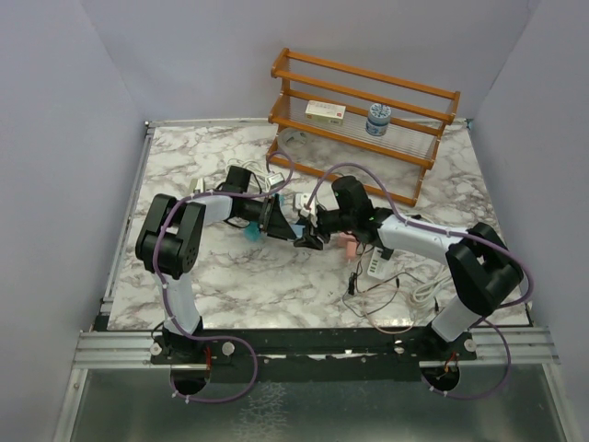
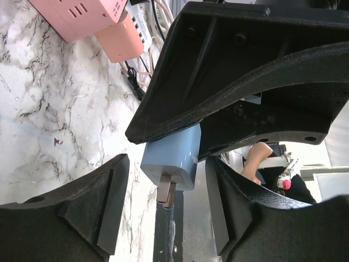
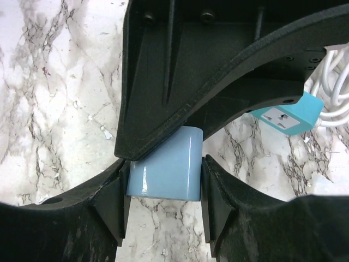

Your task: Pull the plug off the socket

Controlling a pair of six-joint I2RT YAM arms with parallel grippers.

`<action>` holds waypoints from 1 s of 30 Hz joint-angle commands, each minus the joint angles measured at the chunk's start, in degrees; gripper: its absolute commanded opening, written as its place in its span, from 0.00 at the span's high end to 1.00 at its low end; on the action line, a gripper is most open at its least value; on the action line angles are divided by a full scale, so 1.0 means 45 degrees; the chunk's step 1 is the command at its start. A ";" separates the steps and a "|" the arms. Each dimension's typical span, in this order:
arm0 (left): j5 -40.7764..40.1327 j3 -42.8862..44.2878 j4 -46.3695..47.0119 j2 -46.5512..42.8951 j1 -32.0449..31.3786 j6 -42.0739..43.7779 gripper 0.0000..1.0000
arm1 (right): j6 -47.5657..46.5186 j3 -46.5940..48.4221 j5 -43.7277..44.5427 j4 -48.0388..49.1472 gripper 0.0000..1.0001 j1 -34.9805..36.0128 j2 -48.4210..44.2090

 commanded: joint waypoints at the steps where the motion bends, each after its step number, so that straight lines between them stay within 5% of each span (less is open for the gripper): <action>1: 0.0643 0.0278 -0.0138 0.0250 0.0027 0.0251 0.39 | -0.0305 -0.0099 -0.0201 -0.0271 0.99 0.0171 0.0200; 10: 0.1016 0.0301 -0.0235 0.0309 0.0008 0.0341 0.55 | -0.0259 -0.0041 -0.0111 -0.0240 0.99 0.0297 0.0433; 18: 0.1526 0.0615 -0.1550 0.0528 0.0054 0.1475 0.90 | -0.0240 -0.0076 0.0506 -0.0043 0.83 0.0298 0.0518; 20: 0.1397 0.0741 -0.2161 0.0553 0.0192 0.1826 1.00 | -0.0277 -0.0071 0.0680 -0.0044 0.73 0.0298 0.0518; 30: 0.0789 0.0699 -0.2667 0.0076 0.1045 0.2608 1.00 | -0.0471 -0.0169 0.1267 0.0024 0.02 0.0298 0.0178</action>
